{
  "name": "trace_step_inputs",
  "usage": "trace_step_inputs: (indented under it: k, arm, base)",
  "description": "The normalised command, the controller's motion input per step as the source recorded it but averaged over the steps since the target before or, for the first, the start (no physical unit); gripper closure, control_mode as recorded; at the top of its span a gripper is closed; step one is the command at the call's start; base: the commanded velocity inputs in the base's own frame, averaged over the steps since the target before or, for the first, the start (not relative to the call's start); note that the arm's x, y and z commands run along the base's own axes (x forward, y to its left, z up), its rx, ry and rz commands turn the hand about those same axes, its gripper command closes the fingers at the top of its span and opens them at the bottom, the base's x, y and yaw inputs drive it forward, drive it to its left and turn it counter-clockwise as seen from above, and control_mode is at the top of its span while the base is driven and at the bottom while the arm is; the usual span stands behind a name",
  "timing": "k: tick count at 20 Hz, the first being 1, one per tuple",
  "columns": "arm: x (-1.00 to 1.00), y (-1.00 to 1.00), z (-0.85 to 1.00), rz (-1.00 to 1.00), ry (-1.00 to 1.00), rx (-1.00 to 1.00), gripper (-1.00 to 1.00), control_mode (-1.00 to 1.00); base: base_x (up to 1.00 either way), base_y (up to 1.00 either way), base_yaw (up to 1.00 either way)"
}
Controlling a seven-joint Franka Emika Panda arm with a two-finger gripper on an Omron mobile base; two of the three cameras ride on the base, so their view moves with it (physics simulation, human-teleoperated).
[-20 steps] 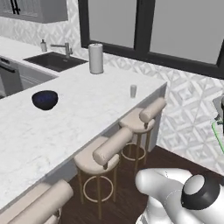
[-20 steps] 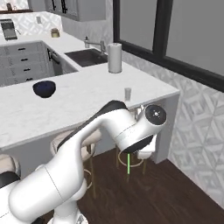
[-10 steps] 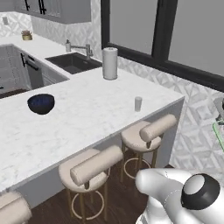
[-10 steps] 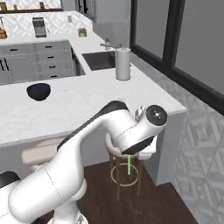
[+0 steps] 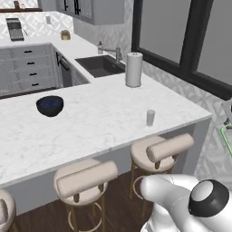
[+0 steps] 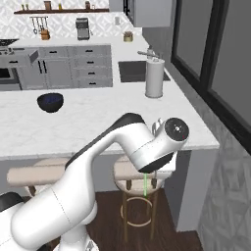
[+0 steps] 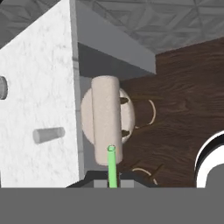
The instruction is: Take a straw from the drawer in front and place it inside the glass cup on the dining counter.
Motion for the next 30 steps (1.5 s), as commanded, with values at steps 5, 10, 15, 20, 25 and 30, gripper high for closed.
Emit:
trace_step_inputs:
  k: [5, 10, 15, 20, 25, 30]
  arm:
    - [0.00, 0.00, 0.00, 0.00, 0.00, 0.00, 1.00, 1.00]
    - [0.00, 0.00, 0.00, 0.00, 0.00, 0.00, 1.00, 1.00]
    - [0.00, 0.00, 0.00, 0.00, 0.00, 0.00, 1.00, 1.00]
    - [0.00, 0.00, 0.00, 0.00, 0.00, 0.00, 1.00, 1.00]
    - [0.00, 0.00, 0.00, 0.00, 0.00, 0.00, 1.00, 1.00]
    - [0.14, -0.05, -0.03, 0.00, -0.01, 0.02, 1.00, -1.00]
  base:
    - [0.58, -0.22, 0.38]
    - [0.54, -0.54, 0.39]
    - [0.65, -0.46, 0.38]
    - [0.57, -0.56, 0.37]
    - [0.42, -0.47, 0.24]
    - [0.12, -0.10, 0.01]
